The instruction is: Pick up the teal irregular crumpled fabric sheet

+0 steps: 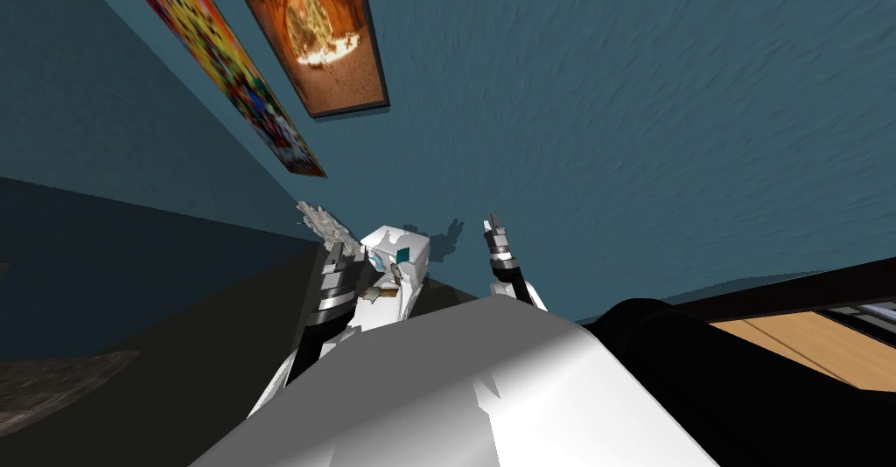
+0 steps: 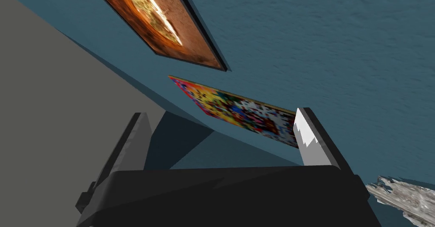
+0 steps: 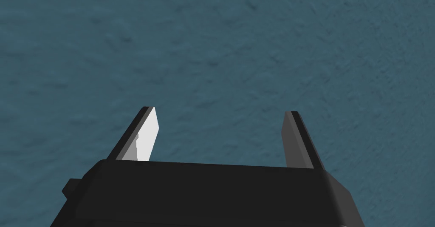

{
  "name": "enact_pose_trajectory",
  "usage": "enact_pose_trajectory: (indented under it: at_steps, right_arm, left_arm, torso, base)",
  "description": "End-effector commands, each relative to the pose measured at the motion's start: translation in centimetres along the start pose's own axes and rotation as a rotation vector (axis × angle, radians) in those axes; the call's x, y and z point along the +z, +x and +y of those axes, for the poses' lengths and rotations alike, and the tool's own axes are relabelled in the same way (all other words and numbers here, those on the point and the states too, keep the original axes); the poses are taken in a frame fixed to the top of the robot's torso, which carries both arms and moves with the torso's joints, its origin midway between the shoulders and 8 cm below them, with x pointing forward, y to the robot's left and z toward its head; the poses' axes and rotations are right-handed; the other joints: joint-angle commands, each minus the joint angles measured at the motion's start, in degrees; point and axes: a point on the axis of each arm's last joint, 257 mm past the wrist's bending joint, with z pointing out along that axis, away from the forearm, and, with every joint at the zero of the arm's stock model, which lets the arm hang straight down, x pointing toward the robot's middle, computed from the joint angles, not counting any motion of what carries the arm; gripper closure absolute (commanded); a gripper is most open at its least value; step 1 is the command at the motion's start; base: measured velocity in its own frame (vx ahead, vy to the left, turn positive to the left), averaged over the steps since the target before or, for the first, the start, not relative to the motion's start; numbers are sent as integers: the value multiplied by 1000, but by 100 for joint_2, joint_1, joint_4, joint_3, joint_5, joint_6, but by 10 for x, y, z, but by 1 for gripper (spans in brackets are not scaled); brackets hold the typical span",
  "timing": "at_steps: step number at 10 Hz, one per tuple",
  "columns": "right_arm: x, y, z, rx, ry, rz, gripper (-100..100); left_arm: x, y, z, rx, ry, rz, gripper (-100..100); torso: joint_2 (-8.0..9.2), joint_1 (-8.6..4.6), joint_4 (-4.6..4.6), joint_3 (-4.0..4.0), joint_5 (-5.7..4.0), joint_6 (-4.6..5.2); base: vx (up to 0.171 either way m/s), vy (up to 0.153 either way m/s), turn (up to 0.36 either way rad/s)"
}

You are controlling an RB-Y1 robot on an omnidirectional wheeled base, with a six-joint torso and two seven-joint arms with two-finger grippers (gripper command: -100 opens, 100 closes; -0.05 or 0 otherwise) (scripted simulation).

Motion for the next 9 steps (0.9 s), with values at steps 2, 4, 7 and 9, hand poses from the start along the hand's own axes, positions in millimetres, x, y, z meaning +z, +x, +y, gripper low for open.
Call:
enact_pose_trajectory:
  at_steps: [2, 4, 7, 9]
  right_arm:
    - [0, 0, 0, 0, 0, 0, 0]
    - [0, 0, 0, 0, 0, 0, 0]
    - [0, 0, 0, 0, 0, 0, 0]
    - [0, 0, 0, 0, 0, 0, 0]
  left_arm:
    - [-10, -7, 31, -26, -63, -17, -100]
    - [-18, -11, 48, -35, -100, -28, -100]
    - [-31, -17, 75, -54, -156, -47, -100]
    - [-44, -22, 100, -71, -209, -65, -100]
  torso:
    - [3, 1, 1, 1, 0, 1]
    - [-1, 2, 0, 0, 0, 1]
    - [-5, 1, 0, -2, 0, 1]
    - [-4, -1, -1, -2, 0, 1]
  base:
    - [-51, 18, 44]
    - [-33, 15, 21]
    - [-30, 16, 24]
    - [-29, 9, 30]
